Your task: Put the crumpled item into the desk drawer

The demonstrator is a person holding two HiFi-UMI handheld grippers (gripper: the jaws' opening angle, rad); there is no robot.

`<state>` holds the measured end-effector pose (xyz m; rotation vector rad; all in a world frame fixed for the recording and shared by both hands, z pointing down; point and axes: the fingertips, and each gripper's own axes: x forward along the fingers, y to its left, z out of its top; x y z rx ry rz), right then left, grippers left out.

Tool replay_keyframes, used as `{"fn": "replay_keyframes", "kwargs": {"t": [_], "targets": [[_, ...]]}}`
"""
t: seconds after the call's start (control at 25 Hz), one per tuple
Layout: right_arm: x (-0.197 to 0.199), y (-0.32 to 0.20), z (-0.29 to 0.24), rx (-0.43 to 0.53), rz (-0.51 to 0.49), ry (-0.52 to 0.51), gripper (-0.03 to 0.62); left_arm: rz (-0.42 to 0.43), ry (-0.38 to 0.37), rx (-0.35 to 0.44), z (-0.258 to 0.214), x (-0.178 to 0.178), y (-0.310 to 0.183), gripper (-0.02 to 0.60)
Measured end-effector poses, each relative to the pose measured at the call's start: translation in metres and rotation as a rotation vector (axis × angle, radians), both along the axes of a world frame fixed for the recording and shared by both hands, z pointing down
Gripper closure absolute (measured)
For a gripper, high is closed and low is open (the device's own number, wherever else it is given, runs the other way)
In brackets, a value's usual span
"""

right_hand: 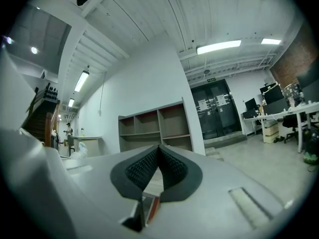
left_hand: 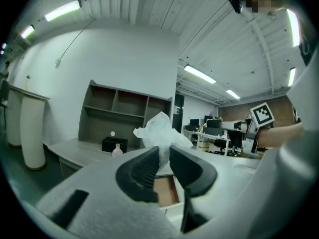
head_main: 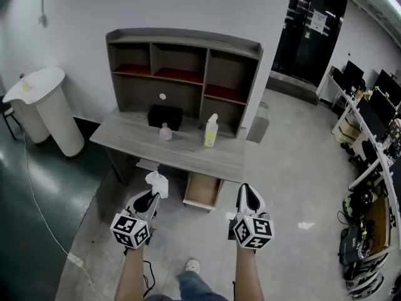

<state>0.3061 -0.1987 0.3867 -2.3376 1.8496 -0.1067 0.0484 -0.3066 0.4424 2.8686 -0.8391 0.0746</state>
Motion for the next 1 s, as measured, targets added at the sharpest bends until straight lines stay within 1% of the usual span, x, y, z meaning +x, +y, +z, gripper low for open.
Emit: {"fn": "replay_keyframes", "kwargs": {"t": [0.08, 0.24, 0.32, 0.48, 0.64, 0.8, 1.0], "targets": [[0.018, -0.019, 0.004, -0.006, -0.011, -0.014, 0.582, -0.002, -0.030, 0.015, 0.003, 0.017, -0.015, 0.509], [0.039, -0.048, 0.012, -0.018, -0.026, -0.031, 0.582, -0.009, -0.012, -0.001, 0.005, 0.040, -0.039, 0.509], [0.044, -0.057, 0.017, -0.030, -0.032, -0.032, 0.583, -0.006, -0.021, -0.016, 0.011, 0.050, -0.047, 0.509], [0.054, -0.076, 0.023, -0.050, -0.040, -0.028, 0.583, 0.018, -0.034, -0.033, 0.019, 0.076, -0.069, 0.509], [0.069, -0.079, 0.033, -0.073, -0.046, -0.032, 0.582, 0.057, -0.060, -0.035, 0.030, 0.112, -0.068, 0.509], [0.076, -0.099, 0.056, -0.114, -0.034, -0.069, 0.583, 0.102, -0.112, -0.070, 0.057, 0.139, -0.077, 0.509], [0.079, -0.123, 0.099, -0.173, -0.032, -0.098, 0.582, 0.144, -0.187, -0.136, 0.117, 0.168, -0.087, 0.509]]}}
